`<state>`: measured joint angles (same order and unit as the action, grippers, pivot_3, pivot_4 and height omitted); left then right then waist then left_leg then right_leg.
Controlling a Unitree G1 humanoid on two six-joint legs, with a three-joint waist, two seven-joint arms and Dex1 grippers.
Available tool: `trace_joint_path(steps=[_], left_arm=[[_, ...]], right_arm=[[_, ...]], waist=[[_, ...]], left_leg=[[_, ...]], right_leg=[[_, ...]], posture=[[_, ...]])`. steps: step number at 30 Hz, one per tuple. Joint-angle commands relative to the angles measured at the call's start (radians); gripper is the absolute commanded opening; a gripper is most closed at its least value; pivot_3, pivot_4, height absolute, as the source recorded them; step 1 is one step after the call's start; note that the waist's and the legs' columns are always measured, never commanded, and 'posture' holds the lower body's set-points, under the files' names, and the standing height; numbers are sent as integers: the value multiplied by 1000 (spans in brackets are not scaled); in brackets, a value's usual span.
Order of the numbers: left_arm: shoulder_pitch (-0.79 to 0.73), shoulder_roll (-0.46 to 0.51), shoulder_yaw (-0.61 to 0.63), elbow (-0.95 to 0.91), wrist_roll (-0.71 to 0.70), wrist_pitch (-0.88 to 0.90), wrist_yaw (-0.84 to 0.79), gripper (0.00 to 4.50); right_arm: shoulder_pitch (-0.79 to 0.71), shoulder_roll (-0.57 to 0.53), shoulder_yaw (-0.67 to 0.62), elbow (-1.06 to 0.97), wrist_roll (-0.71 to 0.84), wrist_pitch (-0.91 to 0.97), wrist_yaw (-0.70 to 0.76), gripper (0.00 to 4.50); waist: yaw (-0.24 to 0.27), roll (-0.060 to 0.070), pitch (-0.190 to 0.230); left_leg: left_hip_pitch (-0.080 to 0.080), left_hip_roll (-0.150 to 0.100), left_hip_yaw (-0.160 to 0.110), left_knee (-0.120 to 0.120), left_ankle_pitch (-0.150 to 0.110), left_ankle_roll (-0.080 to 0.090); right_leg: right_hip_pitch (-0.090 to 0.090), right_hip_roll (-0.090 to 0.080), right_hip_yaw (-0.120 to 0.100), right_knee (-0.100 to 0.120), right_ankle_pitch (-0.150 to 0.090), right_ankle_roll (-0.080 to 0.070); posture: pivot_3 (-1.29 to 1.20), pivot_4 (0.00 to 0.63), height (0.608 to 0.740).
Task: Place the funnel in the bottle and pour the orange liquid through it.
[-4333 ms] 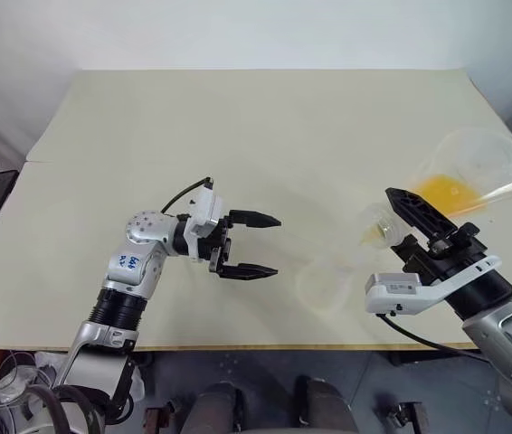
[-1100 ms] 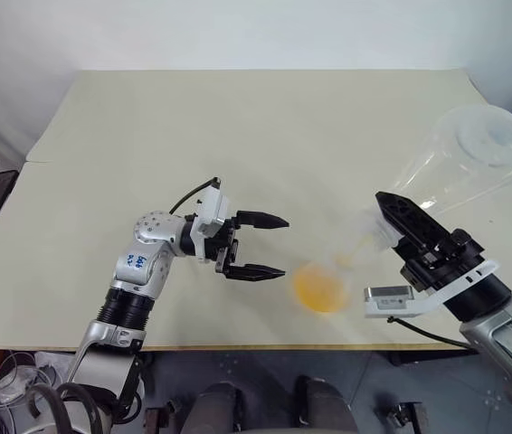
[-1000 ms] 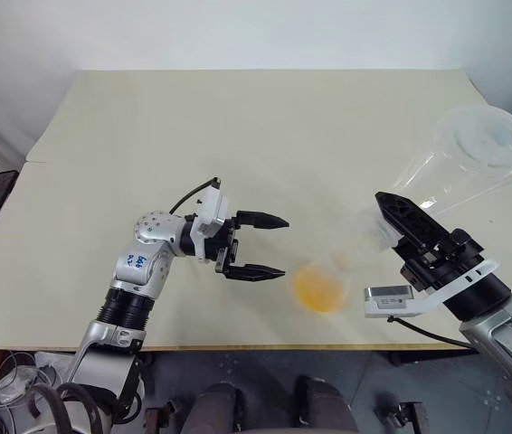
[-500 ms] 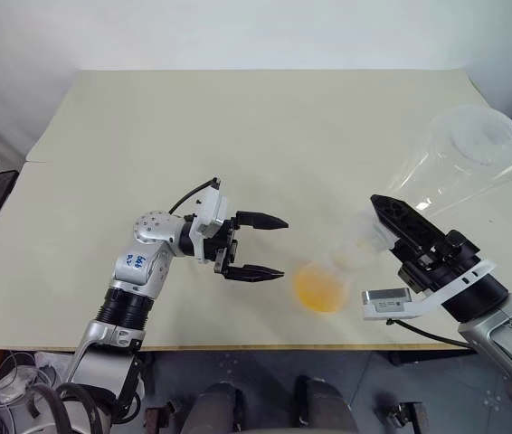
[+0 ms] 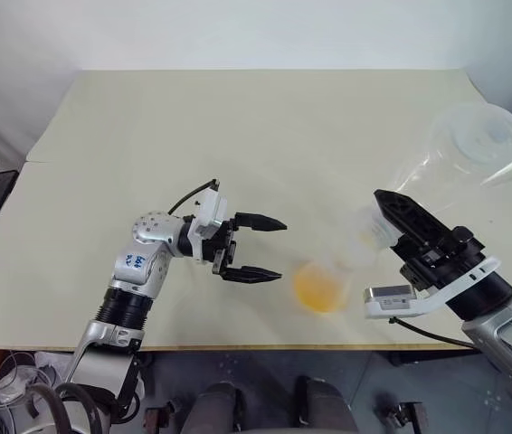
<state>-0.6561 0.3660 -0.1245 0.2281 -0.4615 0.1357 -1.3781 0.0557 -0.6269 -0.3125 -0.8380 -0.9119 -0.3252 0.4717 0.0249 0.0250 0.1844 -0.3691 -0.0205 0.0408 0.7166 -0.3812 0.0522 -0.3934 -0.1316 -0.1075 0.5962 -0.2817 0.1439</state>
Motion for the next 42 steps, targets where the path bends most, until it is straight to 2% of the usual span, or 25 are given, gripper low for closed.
trace_joint_path(steps=[1, 9, 16, 23, 28, 33, 41, 42], left_arm=[[-32, -5, 7, 17, 9, -31, -12, 4500], [-64, -9, 13, 61, 11, -50, -25, 4500], [-54, -2, 12, 47, 8, -42, -28, 4500], [-15, 8, 14, -6, 0, -10, -9, 4500], [16, 22, 25, -58, -4, 17, 24, 4500], [56, 35, 30, -118, -13, 41, 52, 4500], [98, 48, 32, -182, -25, 67, 84, 4500], [103, 49, 32, -187, -26, 68, 87, 4500]], right_arm=[[-14, 49, -16, -46, 75, 81, 18, 2452], [-62, 242, -21, -83, 247, 370, 63, 2452], [-231, 358, -169, -19, 491, 708, 10, 2452], [-381, 324, -380, 215, 785, 840, -49, 2452], [-429, 266, -478, 445, 951, 808, -85, 2452], [-420, 227, -492, 597, 1059, 762, -101, 2452], [-383, 195, -468, 680, 1166, 727, -124, 2452], [-375, 193, -466, 682, 1181, 730, -123, 2802]], waist=[[0, 0, 0], [-1, 0, 0], [-1, 0, 0], [-4, 0, 0], [-4, 0, 0], [-10, 1, 0], [-9, 1, 0], [-9, 1, 0]], left_leg=[[0, 0, 0, 0, 0, 0], [0, 0, 0, 0, 0, 0], [0, 0, 0, 0, 0, 0], [1, -1, -1, -1, 0, 0], [1, -1, -1, -1, 0, 0], [1, 0, -1, -1, 0, 0], [1, 0, -1, -1, 0, 0], [1, 0, -1, -1, 0, 0]], right_leg=[[0, 0, 0, 0, 0, 0], [0, 0, 0, 1, 0, 0], [0, 0, 0, 2, 0, 0], [-1, 0, 0, 4, 0, 0], [-2, -1, 0, 6, 0, 0], [-2, -1, 1, 6, 0, 0], [-2, -2, 1, 6, 0, 0], [-2, -2, 1, 6, 0, 0]], posture=[[0, 150, 740], [0, 150, 740], [0, 150, 740], [0, 150, 740], [0, 150, 740], [0, 150, 740], [0, 150, 740], [0, 150, 740]])
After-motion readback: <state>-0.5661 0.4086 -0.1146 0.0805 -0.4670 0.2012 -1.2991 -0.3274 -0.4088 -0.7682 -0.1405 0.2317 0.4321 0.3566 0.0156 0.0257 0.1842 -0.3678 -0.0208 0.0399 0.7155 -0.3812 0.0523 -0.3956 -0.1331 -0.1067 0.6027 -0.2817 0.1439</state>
